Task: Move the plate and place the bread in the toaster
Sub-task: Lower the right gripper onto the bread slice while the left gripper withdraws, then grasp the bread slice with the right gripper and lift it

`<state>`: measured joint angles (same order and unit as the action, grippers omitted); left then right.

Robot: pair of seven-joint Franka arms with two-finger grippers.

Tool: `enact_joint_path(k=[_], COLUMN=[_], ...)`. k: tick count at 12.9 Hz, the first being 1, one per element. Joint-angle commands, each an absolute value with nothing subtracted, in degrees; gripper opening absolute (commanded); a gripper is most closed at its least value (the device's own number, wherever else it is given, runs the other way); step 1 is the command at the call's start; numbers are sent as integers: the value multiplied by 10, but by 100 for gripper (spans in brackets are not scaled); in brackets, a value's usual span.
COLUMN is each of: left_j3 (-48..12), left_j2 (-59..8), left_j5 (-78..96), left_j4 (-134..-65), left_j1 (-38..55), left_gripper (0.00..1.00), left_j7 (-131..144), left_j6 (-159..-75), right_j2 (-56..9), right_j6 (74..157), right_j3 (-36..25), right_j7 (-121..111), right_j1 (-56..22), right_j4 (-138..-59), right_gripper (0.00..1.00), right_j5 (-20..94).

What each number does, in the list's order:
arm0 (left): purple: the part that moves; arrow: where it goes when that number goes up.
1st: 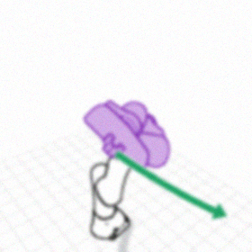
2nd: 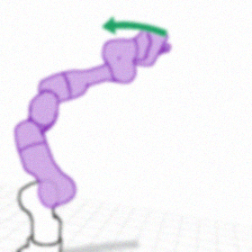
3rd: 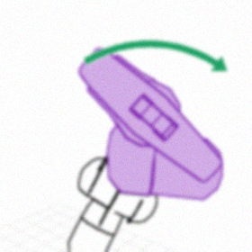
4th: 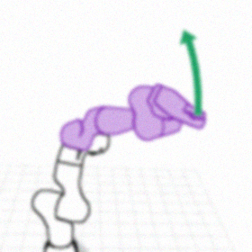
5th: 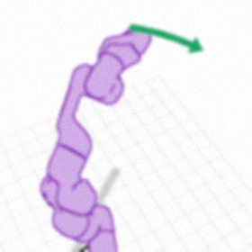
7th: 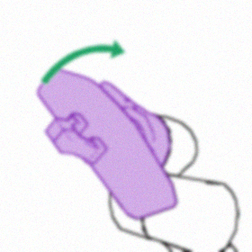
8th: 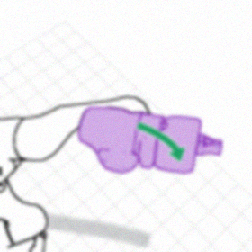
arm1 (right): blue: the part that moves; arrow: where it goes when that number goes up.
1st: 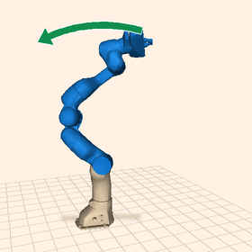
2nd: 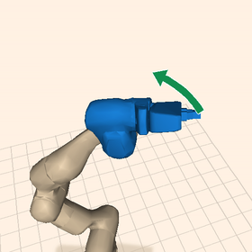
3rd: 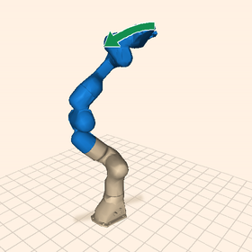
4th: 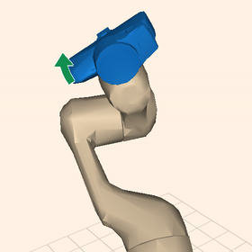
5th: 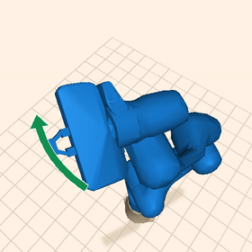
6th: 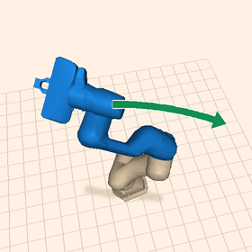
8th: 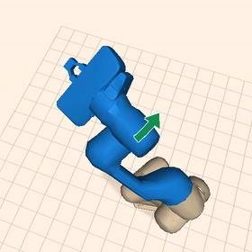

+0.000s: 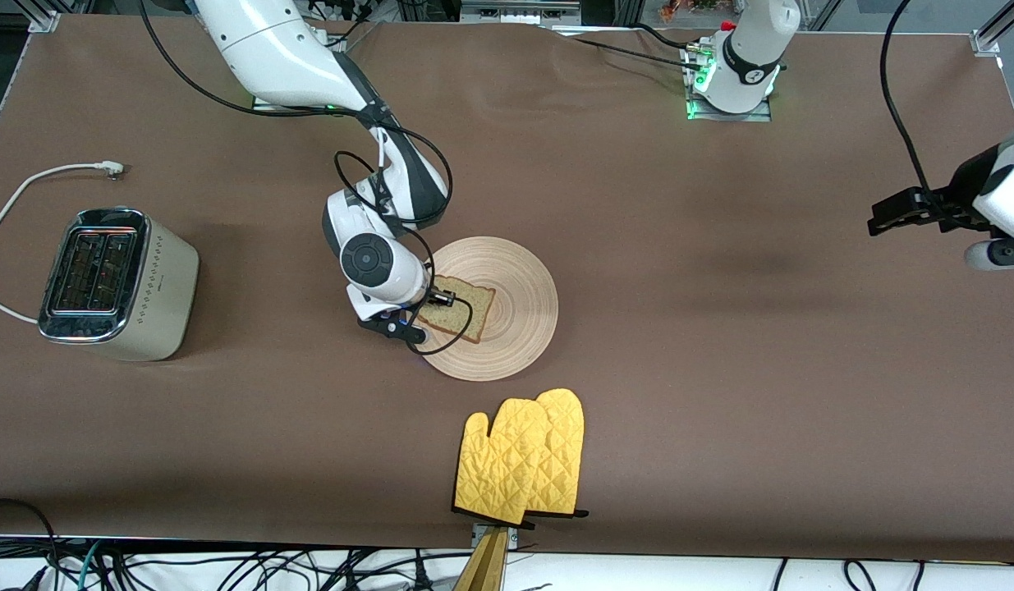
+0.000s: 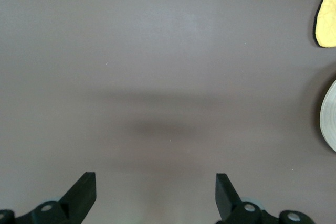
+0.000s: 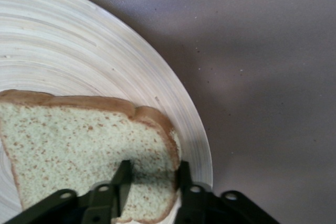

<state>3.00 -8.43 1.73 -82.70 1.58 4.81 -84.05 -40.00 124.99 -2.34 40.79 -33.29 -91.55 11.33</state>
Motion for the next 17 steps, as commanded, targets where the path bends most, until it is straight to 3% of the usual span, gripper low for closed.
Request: enact_joint_path(k=[1,2,4,9,15,17], left_j3=[30,28,1,0,-38,-38], left_j2=[-79,-71,-66,-62,-47,-31], left_j5=[28,32,29,27,25,25], left_j4=[-822,-824,-816,-826,-831,-852], left_j1=[13,14,15,14,-25,-25], left_gripper=[100,100,100,100,100,100], left_j7=[50,51,59,58,53,53], left_j6=[-831,-833,-832,-846,-848,-851], right_j2=[-392,-392,-392,-372,-293,-249], right_j6=[1246,1246,1247,1232,1066,967], right_j3=[-27,-27,-25,-29,-76,-102], right_j7=[412,412,410,400,349,299], right_j1=[-338,-339,-339,-338,-335,-335], right_j4=[-925,-925,-924,-918,-874,-849], right_gripper=[6,0,0,0,0,0], right_j5=[105,105,105,105,60,23])
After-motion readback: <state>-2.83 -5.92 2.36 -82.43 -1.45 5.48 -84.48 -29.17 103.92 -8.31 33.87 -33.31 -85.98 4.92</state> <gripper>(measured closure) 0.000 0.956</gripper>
